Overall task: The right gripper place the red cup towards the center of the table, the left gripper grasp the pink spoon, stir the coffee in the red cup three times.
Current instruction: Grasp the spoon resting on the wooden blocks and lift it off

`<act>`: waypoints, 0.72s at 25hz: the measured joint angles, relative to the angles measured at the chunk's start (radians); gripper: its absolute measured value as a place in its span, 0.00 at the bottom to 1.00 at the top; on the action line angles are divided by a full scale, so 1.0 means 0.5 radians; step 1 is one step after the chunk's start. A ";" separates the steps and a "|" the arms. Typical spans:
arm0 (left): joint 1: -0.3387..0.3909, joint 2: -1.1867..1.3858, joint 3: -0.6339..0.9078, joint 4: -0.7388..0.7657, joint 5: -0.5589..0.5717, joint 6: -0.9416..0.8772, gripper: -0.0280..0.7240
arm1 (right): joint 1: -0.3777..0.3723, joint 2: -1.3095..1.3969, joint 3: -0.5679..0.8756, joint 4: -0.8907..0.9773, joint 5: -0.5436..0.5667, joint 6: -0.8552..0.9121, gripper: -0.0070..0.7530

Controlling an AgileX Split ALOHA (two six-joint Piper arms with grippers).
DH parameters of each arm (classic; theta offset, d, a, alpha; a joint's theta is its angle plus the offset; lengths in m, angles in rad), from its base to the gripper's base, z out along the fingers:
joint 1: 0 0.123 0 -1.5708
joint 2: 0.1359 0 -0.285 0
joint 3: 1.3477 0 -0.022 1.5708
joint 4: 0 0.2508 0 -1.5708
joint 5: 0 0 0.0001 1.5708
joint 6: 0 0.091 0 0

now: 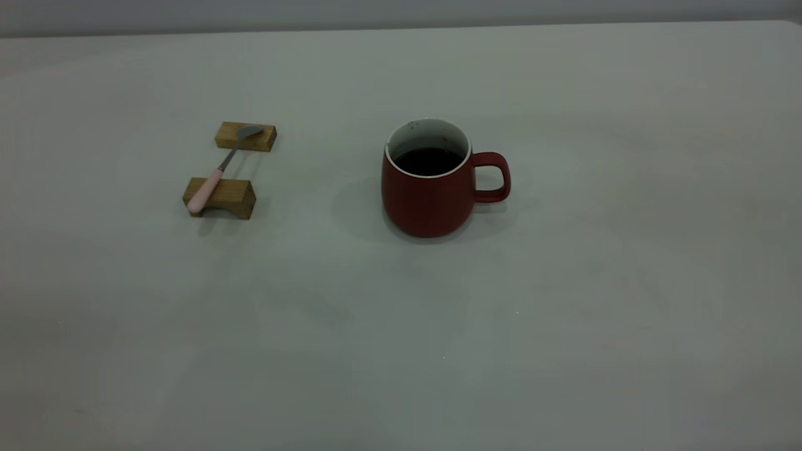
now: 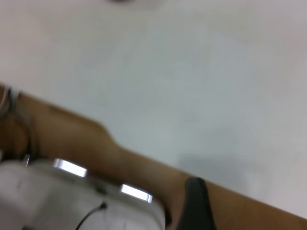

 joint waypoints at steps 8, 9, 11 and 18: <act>0.000 0.000 0.000 0.000 0.000 0.000 0.72 | -0.161 -0.813 0.466 -0.019 -0.164 0.042 0.83; 0.000 0.000 0.000 0.000 0.000 0.000 0.72 | -0.172 -0.857 0.496 -0.022 -0.169 0.044 0.83; 0.000 0.000 0.000 0.000 0.000 0.000 0.72 | -0.194 -0.920 0.531 -0.029 -0.175 0.044 0.83; 0.000 0.000 0.000 0.000 0.000 0.000 0.72 | -0.275 -1.086 0.558 -0.068 -0.173 0.052 0.82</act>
